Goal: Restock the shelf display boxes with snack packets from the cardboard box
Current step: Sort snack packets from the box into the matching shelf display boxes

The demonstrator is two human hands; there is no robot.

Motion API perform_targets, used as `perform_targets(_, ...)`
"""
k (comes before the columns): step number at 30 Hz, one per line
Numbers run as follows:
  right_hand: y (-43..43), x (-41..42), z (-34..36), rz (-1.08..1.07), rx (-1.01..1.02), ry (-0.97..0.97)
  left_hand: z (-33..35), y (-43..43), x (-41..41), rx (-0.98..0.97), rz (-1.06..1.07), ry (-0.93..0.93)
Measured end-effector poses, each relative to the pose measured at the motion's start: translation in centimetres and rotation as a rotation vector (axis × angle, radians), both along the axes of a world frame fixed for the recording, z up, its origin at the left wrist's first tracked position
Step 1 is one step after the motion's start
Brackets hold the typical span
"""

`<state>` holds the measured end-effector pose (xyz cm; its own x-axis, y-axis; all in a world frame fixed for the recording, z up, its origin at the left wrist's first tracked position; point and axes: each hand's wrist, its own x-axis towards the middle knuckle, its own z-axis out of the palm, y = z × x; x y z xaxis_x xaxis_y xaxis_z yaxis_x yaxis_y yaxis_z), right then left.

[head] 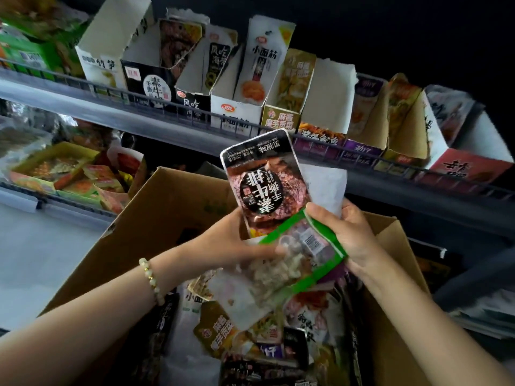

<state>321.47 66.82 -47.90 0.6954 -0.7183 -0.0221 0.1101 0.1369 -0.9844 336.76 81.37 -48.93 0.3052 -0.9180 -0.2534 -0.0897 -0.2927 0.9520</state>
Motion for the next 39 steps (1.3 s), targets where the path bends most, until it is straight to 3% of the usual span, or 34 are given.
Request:
perform_targets(6,0.4,0.8,-0.6,-0.012,0.046,0.023,-0.4,0.3,-1.0,-0.161,-0.032,0.010)
perform_targets(11,1.0,0.6,-0.3,0.083,0.015,0.094,0.3,1.1,0.4,-0.217,0.056,-0.077)
perform_targets(15,1.7,0.9,-0.6,0.205,0.129,0.055,0.9,1.2,1.0,-0.249,0.148,-0.015)
perform_targets(22,1.8,1.1,-0.9,-0.017,0.143,0.049,1.2,1.5,0.6,-0.268,0.190,-0.030)
perform_targets(27,0.4,-0.1,0.3,-0.168,-0.060,0.155,1.0,1.6,2.7,-0.347,0.485,-0.034)
perform_targets(33,2.6,0.6,-0.7,0.125,-0.404,0.405,0.1,1.1,1.2,-0.274,0.436,-0.197)
perform_targets(36,4.4,1.4,-1.5,0.307,-0.422,0.348,0.2,0.9,-0.5,-0.252,0.344,-0.229)
perform_targets(39,4.8,1.8,-1.2,0.348,-0.423,0.312,0.6,0.9,-0.8,-0.311,0.321,-0.157)
